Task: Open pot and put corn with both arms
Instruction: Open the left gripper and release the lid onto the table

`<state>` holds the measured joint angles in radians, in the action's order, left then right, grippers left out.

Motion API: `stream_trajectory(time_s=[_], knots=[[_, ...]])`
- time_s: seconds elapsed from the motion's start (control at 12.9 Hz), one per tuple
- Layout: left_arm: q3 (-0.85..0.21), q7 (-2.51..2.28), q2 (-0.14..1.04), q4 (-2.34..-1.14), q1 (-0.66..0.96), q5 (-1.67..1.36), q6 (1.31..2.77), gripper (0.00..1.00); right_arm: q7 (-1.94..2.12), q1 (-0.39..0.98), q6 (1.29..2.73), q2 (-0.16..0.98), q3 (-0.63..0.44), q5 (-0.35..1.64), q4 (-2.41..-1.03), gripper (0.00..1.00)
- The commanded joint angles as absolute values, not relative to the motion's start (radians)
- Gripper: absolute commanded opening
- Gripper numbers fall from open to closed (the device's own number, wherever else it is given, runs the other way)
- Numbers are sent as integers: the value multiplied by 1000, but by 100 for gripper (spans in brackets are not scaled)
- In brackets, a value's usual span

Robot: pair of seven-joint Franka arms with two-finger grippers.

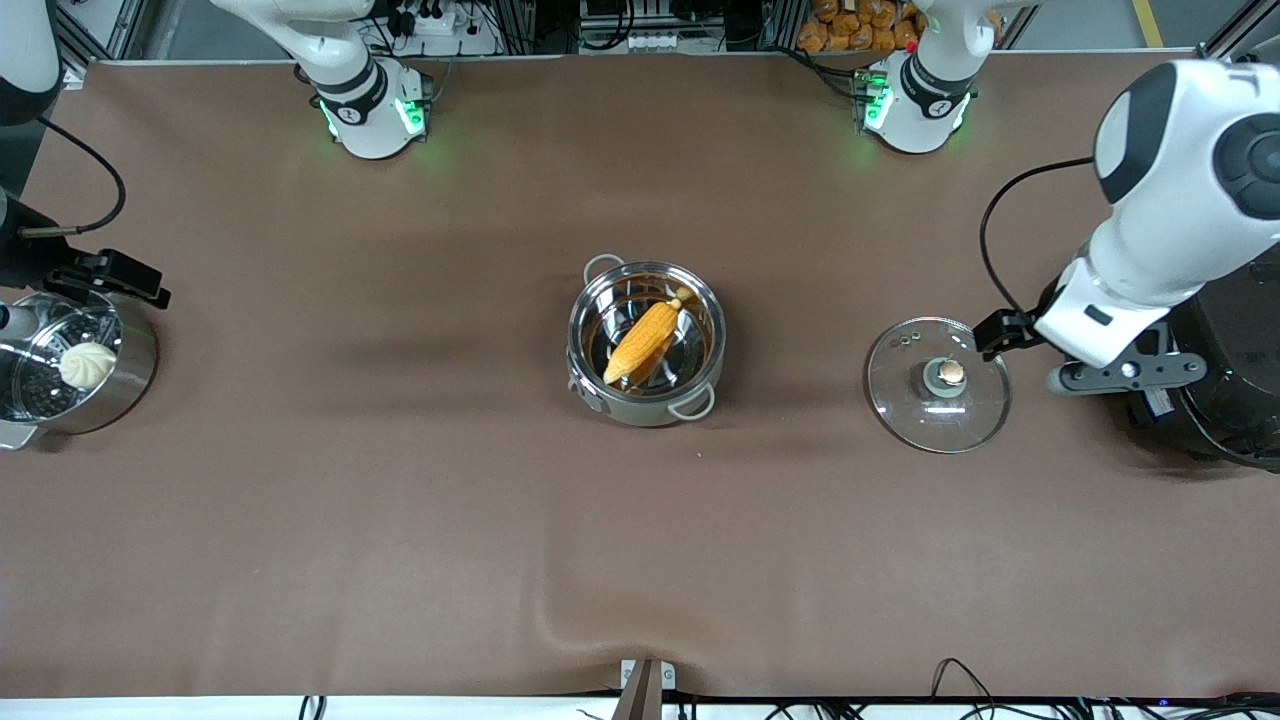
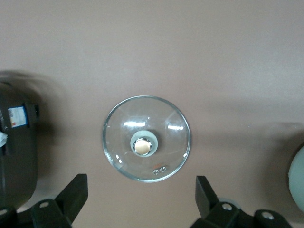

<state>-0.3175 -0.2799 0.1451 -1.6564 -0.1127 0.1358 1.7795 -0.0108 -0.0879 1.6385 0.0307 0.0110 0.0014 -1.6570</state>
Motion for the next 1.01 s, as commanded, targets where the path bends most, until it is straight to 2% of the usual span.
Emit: stream_trajectory(time_s=[0.0, 0.46, 0.62, 0.77, 0.93], knots=[[-333, -279, 130, -1591, -121, 129, 1700, 100, -6, -104, 1637, -3, 21, -15, -1686, 100], [-319, -256, 57, -1572, -149, 8, 1646, 100, -6, -104, 1629, -2, 21, -29, -1681, 100], [-293, -261, 23, -1585, -109, -17, 1644, 100, -6, -104, 1623, -2, 21, -32, -1681, 100], [-211, -256, 20, -1582, -37, -18, 1620, 100, -6, -104, 1609, -2, 21, -29, -1680, 100], [-206, -258, 21, -1574, -35, -15, 1620, 100, -6, -104, 1598, 2, 21, -22, -1678, 100]])
